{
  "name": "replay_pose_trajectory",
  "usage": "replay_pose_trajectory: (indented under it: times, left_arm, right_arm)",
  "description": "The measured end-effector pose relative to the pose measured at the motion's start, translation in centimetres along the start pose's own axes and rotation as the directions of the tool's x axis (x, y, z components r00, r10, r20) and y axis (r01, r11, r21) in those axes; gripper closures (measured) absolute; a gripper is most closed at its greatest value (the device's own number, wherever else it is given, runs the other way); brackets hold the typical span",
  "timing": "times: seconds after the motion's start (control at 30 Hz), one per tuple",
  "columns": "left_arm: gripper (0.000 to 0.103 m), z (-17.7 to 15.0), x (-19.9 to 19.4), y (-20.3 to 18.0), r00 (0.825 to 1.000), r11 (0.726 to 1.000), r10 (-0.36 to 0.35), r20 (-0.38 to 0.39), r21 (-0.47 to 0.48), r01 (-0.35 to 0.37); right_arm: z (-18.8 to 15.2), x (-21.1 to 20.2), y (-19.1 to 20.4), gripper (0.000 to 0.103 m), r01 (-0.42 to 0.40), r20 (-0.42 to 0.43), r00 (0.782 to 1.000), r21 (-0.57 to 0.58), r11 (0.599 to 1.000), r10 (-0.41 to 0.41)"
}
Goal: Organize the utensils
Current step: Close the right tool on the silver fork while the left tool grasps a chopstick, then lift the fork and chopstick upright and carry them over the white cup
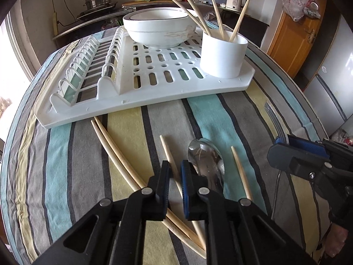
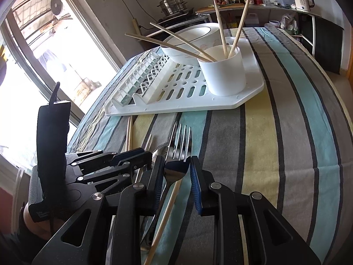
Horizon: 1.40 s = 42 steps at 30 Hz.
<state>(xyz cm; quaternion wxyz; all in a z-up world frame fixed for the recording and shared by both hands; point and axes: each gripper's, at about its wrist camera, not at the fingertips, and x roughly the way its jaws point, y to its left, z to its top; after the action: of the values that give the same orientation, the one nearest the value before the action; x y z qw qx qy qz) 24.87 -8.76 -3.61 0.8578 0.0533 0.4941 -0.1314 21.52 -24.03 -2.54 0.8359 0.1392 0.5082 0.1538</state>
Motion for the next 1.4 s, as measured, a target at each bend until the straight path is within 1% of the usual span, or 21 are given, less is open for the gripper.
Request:
replay_pose_trajectory:
  times: [0.07, 0.13, 0.27, 0.3, 0.4, 0.47, 0.6, 0.8, 1.0, 1.17, 1.4]
  left_arm:
    - [0.097, 0.2, 0.0, 0.0, 1.0, 1.0, -0.018, -0.008, 0.002, 0.018]
    - [0.098, 0.2, -0.1, 0.3, 0.999, 0.999, -0.051, -0.01, -0.014, 0.051]
    - [0.098, 0.0, -2.1, 0.9, 0.993, 0.994, -0.104, 0.052, -0.026, 0.105]
    - [0.098, 0.0, -2.9, 0.8, 0.992, 0.994, -0.105, 0.072, -0.024, 0.107]
    - [0.097, -0.1, -5.1, 1.3, 0.982, 0.99, -0.134, 0.134, -0.025, 0.139]
    - [0.097, -0.2, -6.4, 1.5, 0.973, 0.987, -0.153, 0.174, -0.02, 0.159]
    - [0.097, -0.2, -8.0, 2.3, 0.947, 0.977, -0.202, 0.25, -0.014, 0.212]
    - [0.097, -0.3, -9.1, 2.6, 0.913, 0.96, -0.263, 0.312, -0.011, 0.28]
    - [0.097, -0.2, -9.7, 3.0, 0.89, 0.952, -0.282, 0.359, -0.014, 0.307]
    - [0.097, 0.6, -10.0, 3.1, 0.874, 0.949, -0.286, 0.392, -0.013, 0.316]
    - [0.097, 2.6, -11.0, 2.4, 0.837, 0.945, -0.301, 0.456, 0.026, 0.326]
  right_arm:
    - [0.0, -0.1, 0.0, 0.079, -0.002, 0.002, 1.0, 0.001, 1.0, 0.002]
    - [-0.1, -0.4, 0.0, 0.079, -0.005, 0.007, 1.0, 0.001, 1.0, 0.005]
    - [0.0, -0.9, 0.1, 0.079, -0.008, 0.022, 1.0, 0.0, 1.0, 0.008]
    - [0.0, -1.1, 0.1, 0.079, -0.01, 0.027, 1.0, -0.001, 1.0, 0.01]
    - [0.1, -1.6, 0.4, 0.079, -0.022, 0.043, 0.999, 0.0, 1.0, 0.022]
    - [0.2, -2.0, 0.6, 0.08, -0.026, 0.059, 0.998, -0.003, 1.0, 0.026]
    - [0.6, -2.8, 1.1, 0.08, -0.031, 0.087, 0.996, -0.012, 0.999, 0.032]
    - [0.8, -3.1, 1.5, 0.081, -0.026, 0.099, 0.995, -0.023, 0.999, 0.028]
    - [1.1, -3.3, 1.3, 0.081, -0.02, 0.108, 0.994, -0.018, 1.0, 0.022]
    - [1.9, -4.3, 0.9, 0.081, -0.006, 0.147, 0.989, -0.012, 1.0, 0.008]
    - [3.7, -5.7, 0.2, 0.081, 0.032, 0.209, 0.978, -0.023, 0.999, -0.026]
